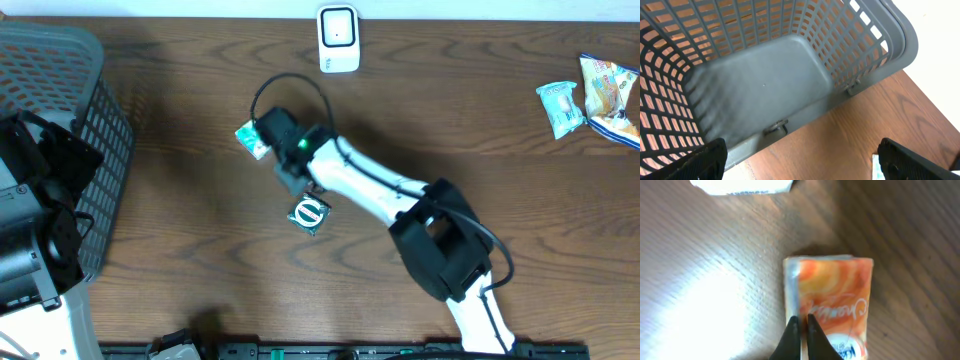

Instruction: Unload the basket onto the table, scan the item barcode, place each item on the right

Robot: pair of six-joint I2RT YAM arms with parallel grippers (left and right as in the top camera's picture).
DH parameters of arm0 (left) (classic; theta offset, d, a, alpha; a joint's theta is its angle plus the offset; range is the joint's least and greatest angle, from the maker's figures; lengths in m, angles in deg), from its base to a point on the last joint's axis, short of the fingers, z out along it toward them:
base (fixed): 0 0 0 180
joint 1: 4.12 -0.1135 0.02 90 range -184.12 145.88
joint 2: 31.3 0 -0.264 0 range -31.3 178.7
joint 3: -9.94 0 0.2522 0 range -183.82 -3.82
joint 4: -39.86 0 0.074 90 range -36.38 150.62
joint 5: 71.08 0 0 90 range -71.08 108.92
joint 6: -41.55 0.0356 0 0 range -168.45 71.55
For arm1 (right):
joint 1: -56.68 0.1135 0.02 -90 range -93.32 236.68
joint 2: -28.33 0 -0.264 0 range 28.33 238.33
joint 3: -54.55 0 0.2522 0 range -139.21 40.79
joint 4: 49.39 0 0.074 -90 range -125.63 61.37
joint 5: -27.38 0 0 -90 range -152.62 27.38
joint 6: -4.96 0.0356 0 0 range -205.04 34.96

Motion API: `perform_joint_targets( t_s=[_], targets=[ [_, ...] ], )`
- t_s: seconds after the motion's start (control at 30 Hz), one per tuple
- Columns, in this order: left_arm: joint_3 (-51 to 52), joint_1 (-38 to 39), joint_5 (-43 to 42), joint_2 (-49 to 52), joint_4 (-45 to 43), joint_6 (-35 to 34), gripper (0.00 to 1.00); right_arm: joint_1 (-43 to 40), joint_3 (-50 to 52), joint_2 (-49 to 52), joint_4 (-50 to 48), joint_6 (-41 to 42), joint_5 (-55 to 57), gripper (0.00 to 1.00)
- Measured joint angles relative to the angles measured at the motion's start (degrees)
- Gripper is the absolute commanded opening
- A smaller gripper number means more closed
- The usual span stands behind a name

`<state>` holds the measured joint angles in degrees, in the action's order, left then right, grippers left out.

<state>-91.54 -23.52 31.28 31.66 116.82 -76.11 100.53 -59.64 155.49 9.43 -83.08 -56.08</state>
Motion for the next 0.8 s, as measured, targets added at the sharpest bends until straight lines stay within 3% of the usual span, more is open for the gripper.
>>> perform_joint_targets(
  t_s=[0.27,0.43,0.5,0.57,0.7,0.8],
  targets=[
    [0.0,0.0,0.0,0.0,0.0,0.0,0.95,-15.2,-6.4,-0.2,5.0,0.4,-31.0,0.01],
    [0.0,0.0,0.0,0.0,0.0,0.0,0.95,-22.6,-5.8,-0.2,8.5,-1.8,-39.2,0.06],
    [0.0,0.0,0.0,0.0,0.0,0.0,0.95,-23.2,-5.7,-0.2,9.4,-3.0,-39.8,0.14],
    [0.0,0.0,0.0,0.0,0.0,0.0,0.95,-22.4,-5.7,-0.2,9.8,-3.7,-38.2,0.28],
    [0.0,0.0,0.0,0.0,0.0,0.0,0.95,-17.9,-5.7,-0.2,9.6,-4.9,-30.0,0.48],
    [0.0,0.0,0.0,0.0,0.0,0.0,0.95,-12.4,-5.6,-0.2,8.8,-4.7,-20.2,0.56]
  ],
)
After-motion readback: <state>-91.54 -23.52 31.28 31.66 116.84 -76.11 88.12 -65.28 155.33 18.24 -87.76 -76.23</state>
